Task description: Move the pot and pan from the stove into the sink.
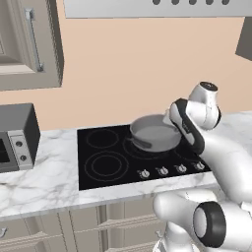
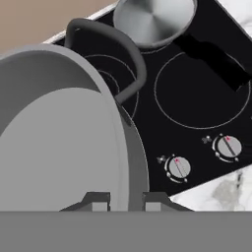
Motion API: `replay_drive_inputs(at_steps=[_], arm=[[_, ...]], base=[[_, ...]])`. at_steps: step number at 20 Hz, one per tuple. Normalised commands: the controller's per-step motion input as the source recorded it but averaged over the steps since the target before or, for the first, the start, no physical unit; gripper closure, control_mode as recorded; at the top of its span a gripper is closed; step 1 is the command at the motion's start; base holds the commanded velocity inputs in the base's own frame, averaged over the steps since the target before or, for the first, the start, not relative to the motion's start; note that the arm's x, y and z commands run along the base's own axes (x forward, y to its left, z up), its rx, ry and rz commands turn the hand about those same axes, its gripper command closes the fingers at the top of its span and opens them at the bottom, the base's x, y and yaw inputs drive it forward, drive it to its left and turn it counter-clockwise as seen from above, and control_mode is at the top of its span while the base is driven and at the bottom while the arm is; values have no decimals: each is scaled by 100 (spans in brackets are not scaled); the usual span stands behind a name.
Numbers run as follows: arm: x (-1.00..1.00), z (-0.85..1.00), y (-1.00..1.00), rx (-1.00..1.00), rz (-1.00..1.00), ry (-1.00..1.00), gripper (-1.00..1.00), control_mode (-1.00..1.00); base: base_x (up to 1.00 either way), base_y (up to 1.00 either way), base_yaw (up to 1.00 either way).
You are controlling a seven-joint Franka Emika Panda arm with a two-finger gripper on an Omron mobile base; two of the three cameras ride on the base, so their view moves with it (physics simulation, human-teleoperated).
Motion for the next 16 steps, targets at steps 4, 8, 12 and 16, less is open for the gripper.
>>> replay_drive_inputs(at_steps=[4, 8, 12, 16], arm=[[-80, 17, 0, 0, 9, -25, 100, -100], [-67, 14, -2, 0, 11, -32, 100, -100], [-16, 5, -1, 0, 2, -12, 100, -100], [0, 0, 0, 0, 0, 0, 100, -100]], base=[[0, 0, 0], [0, 0, 0], [0, 0, 0], [0, 0, 0]])
